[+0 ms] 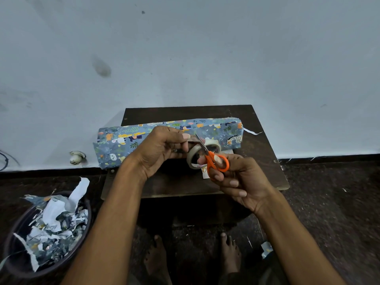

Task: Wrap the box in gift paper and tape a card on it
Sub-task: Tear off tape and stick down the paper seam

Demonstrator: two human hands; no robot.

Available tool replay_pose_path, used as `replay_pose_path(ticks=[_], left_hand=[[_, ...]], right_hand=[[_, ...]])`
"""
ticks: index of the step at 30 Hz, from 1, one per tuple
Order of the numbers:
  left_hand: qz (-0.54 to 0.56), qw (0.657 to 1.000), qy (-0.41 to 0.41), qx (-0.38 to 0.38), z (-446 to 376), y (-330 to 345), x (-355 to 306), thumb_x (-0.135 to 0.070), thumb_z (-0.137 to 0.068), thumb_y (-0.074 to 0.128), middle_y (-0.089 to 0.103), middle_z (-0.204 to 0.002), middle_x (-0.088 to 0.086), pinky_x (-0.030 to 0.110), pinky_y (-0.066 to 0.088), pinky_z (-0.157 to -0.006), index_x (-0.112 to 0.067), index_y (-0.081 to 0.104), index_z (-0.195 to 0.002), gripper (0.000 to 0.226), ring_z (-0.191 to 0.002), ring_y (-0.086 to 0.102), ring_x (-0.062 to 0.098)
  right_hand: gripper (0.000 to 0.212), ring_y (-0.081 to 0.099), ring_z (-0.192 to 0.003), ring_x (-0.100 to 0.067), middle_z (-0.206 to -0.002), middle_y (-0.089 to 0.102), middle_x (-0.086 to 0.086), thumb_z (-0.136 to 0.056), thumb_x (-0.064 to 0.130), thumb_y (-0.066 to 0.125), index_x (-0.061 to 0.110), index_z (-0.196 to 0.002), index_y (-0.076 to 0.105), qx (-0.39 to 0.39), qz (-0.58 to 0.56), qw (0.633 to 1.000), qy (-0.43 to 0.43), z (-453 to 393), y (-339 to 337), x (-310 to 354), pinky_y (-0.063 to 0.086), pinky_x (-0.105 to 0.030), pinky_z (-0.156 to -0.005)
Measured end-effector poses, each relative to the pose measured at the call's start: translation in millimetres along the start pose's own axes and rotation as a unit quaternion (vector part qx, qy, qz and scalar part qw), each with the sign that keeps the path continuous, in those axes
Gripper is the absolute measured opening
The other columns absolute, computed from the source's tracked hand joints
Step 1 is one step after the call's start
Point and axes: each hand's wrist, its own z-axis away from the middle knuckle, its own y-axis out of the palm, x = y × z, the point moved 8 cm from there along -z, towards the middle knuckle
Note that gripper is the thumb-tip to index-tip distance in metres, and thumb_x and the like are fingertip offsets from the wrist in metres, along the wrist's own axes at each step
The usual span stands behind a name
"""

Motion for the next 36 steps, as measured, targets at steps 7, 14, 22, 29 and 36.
replay_pose_path(ticks=[7,14,22,29,36], left_hand=[[0.010,0.999,0.009,0.035,0,3,-1,-0.018,-0.080,0.057,0.073,-0.115,0.021,0.051,0.054,-0.097,-0.013,0.064,-0.052,0.029,-0.115,0.068,0.036],[0.007,0.999,0.006,0.034,-1,3,0,-0.019,-0.079,0.058,0.073,-0.116,0.021,0.051,0.052,-0.097,-0.004,0.058,-0.062,0.023,-0.117,0.067,0.033],[0.011,0.999,0.008,0.033,0,2,-1,-0.018,-0.081,0.057,0.073,-0.116,0.022,0.059,0.048,-0.104,-0.009,0.061,-0.056,0.027,-0.118,0.066,0.035],[0.010,0.999,0.007,0.030,-2,1,0,-0.018,-0.081,0.057,0.073,-0.115,0.022,0.060,0.048,-0.104,-0.004,0.057,-0.061,0.025,-0.118,0.067,0.034],[0.007,1.000,0.002,0.025,0,2,0,-0.019,-0.081,0.057,0.073,-0.116,0.021,0.058,0.050,-0.103,-0.001,0.055,-0.064,0.024,-0.117,0.067,0.033]], right_hand=[[0.048,0.032,-0.038,-0.003,-0.068,0.055,-0.011,-0.073,0.024,0.084,-0.002,-0.111,0.073,-0.010,0.087,0.996,0.016,8,-4,3,0.019,-0.015,-0.029],[0.031,0.041,-0.039,-0.007,-0.072,0.066,-0.018,-0.085,0.015,0.070,0.004,-0.113,0.075,-0.069,0.222,0.972,0.040,29,-30,16,0.026,-0.014,-0.032],[0.023,0.040,-0.040,-0.009,-0.073,0.067,-0.020,-0.084,0.011,0.073,0.004,-0.105,0.077,-0.206,0.254,0.945,-0.012,50,-59,44,0.026,-0.014,-0.033],[0.012,0.061,-0.040,-0.016,-0.055,0.068,-0.006,-0.088,0.007,0.070,0.014,-0.090,0.080,-0.429,0.516,0.741,-0.021,63,-95,60,0.054,-0.028,-0.046],[0.022,0.051,-0.058,-0.028,-0.062,0.055,-0.016,-0.067,0.015,0.074,0.003,-0.063,0.056,-0.551,0.578,0.602,-0.005,67,-91,69,0.034,-0.025,-0.047]])
